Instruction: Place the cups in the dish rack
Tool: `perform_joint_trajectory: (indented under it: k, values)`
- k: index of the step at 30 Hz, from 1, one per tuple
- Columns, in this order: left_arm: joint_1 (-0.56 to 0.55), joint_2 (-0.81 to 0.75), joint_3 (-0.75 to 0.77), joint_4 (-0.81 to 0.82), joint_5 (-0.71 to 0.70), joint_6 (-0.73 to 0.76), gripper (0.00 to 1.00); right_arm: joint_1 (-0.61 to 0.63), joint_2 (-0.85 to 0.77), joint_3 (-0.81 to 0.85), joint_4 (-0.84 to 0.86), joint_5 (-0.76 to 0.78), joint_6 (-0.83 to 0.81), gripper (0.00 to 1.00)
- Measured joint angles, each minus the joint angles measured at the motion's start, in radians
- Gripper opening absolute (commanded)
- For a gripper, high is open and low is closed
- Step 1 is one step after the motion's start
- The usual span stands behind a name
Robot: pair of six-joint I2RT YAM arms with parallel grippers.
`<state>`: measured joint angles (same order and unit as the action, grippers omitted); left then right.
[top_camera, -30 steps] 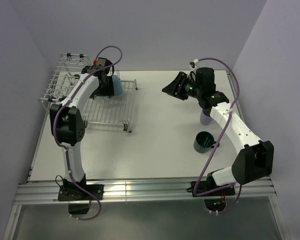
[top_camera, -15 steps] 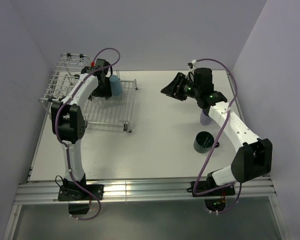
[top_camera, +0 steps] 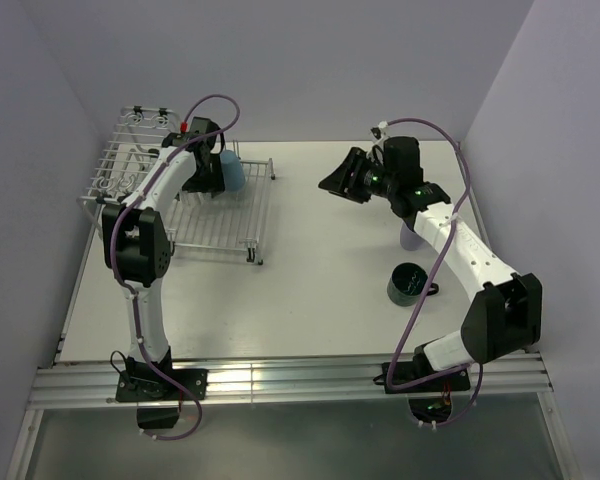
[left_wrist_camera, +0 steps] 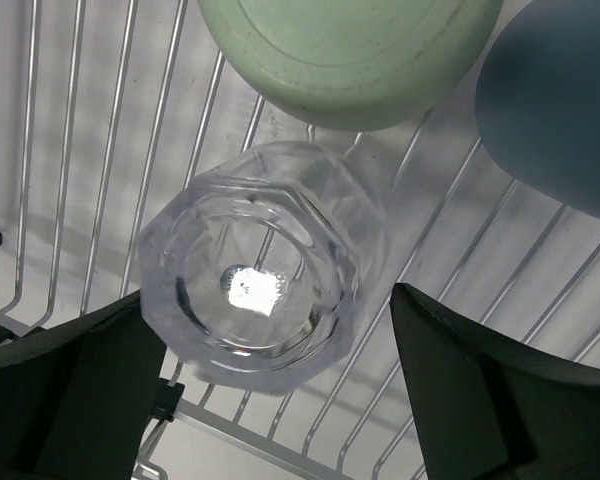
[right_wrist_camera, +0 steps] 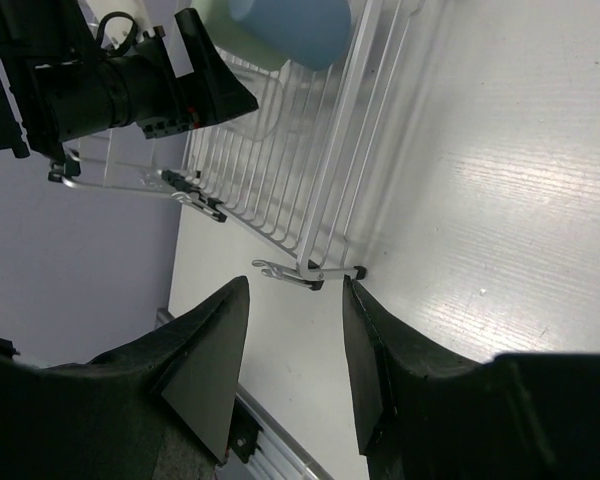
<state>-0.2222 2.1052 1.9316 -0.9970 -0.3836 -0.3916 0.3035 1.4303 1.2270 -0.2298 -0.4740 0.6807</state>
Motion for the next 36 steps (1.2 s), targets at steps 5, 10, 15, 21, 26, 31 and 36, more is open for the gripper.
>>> perform_joint_trajectory:
  k: [5,10,15,21,26,31,36]
  values:
    - [-0.002,0.0,0.0,0.013,-0.008,-0.01,0.97,0.005,0.001,0.0,0.0,0.004,-0.006,0.5]
    - [-0.002,0.0,0.0,0.016,-0.01,-0.014,0.97,0.009,0.001,0.0,-0.001,0.008,-0.01,0.5]
    - [-0.006,-0.002,0.0,0.016,-0.019,-0.016,0.97,0.02,0.001,0.001,-0.01,0.023,-0.021,0.5]
    - [-0.02,-0.049,-0.013,0.016,-0.025,-0.017,0.97,0.038,0.001,0.016,-0.053,0.076,-0.045,0.5]
    - [-0.045,-0.125,-0.013,0.018,-0.018,-0.017,0.97,0.061,-0.003,0.035,-0.106,0.165,-0.075,0.5]
    - [-0.077,-0.208,-0.016,0.029,0.005,-0.017,0.97,0.073,-0.047,0.028,-0.161,0.256,-0.095,0.49]
    - [-0.137,-0.348,-0.087,0.077,0.042,-0.021,0.97,0.074,-0.189,-0.051,-0.211,0.343,-0.1,0.51]
